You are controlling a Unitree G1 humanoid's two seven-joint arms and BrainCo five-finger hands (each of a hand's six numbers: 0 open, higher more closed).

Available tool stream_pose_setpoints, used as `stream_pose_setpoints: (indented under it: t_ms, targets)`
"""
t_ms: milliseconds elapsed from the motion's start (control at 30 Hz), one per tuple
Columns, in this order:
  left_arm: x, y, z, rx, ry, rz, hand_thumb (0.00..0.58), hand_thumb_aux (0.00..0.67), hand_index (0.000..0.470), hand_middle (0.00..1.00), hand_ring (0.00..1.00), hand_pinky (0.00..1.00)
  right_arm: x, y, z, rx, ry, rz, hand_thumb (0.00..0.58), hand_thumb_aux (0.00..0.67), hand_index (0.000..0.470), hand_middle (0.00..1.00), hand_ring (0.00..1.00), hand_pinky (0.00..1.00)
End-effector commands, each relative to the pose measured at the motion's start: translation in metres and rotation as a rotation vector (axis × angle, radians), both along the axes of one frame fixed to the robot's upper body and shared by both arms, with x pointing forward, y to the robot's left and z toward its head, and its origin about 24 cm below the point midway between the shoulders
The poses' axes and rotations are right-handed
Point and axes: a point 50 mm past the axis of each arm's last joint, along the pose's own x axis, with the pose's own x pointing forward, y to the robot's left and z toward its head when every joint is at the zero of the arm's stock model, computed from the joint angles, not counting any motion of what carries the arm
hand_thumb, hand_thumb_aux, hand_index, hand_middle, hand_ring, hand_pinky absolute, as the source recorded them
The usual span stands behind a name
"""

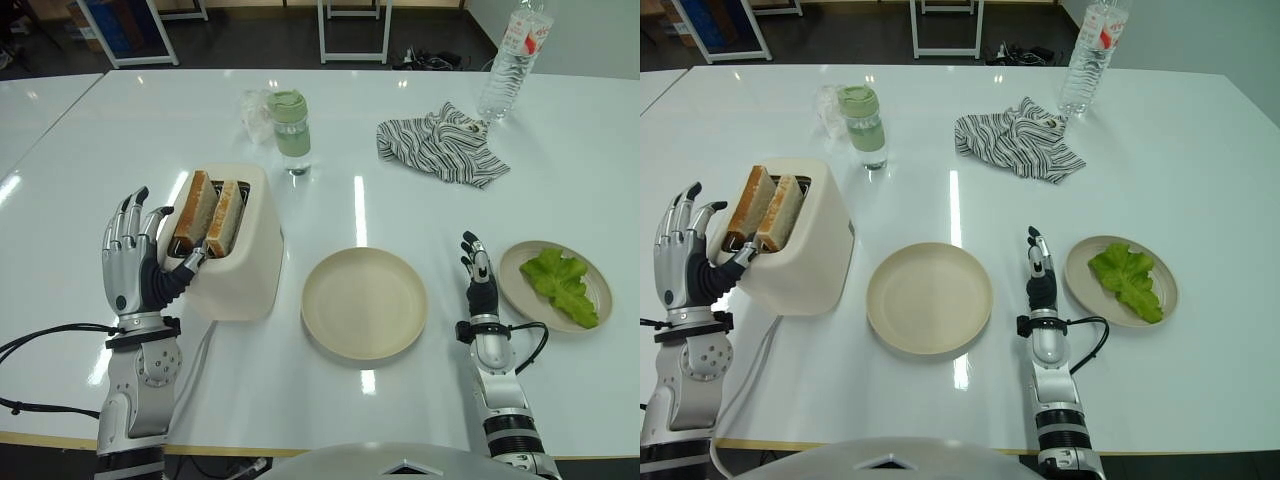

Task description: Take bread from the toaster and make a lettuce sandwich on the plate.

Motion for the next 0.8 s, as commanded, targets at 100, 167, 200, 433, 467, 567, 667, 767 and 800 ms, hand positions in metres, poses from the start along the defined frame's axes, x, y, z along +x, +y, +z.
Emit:
stream_pose_setpoints:
  t_ms: [100,167,200,433,467,567,667,767,800]
  targets:
    - [0.008,0.004,-0.005,-0.029,0.053,0.019,0.413,0.310,0.217,0.00,0.00,0.00,-0.001,-0.001,-0.003,-0.005,0.018,-0.003,0.000,0.000,0.000,0.00,0.00,0.00]
    - [0.011,0.007,-0.007,-0.051,0.074,0.030,0.436,0.336,0.236,0.00,0.00,0.00,-0.001,0.000,-0.003,-0.004,0.018,-0.004,0.000,0.000,0.000,0.00,0.00,0.00]
    - [0.012,0.008,-0.008,-0.061,0.083,0.034,0.441,0.342,0.240,0.00,0.00,0.00,-0.001,0.000,-0.003,-0.004,0.019,-0.004,0.000,0.000,0.000,0.00,0.00,0.00]
    - [0.014,0.003,-0.016,-0.129,0.167,-0.005,0.541,0.497,0.348,0.00,0.00,0.00,-0.003,0.000,-0.004,-0.003,0.020,-0.009,0.000,0.000,0.000,0.00,0.00,0.00]
    - [0.013,0.001,-0.018,-0.158,0.184,-0.020,0.567,0.570,0.400,0.00,0.00,0.00,-0.003,0.000,-0.004,-0.003,0.020,-0.010,0.000,0.000,0.000,0.00,0.00,0.00]
    - [0.013,-0.002,-0.021,-0.223,0.227,-0.051,0.580,0.670,0.470,0.00,0.00,0.00,-0.004,0.000,-0.004,-0.002,0.019,-0.011,0.000,0.000,0.000,0.00,0.00,0.00]
    - [0.012,-0.003,-0.023,-0.259,0.257,-0.062,0.580,0.670,0.470,0.00,0.00,0.00,-0.004,0.000,-0.004,-0.001,0.019,-0.013,0.000,0.000,0.000,0.00,0.00,0.00]
    - [0.012,-0.002,-0.021,-0.270,0.244,-0.058,0.580,0.670,0.470,0.00,0.00,0.00,-0.004,0.000,-0.004,-0.001,0.020,-0.014,0.000,0.000,0.000,0.00,0.00,0.00]
    - [0.012,-0.001,-0.019,-0.267,0.233,-0.054,0.580,0.670,0.470,0.00,0.00,0.00,-0.005,-0.001,-0.004,-0.001,0.020,-0.014,0.000,0.000,0.000,0.00,0.00,0.00]
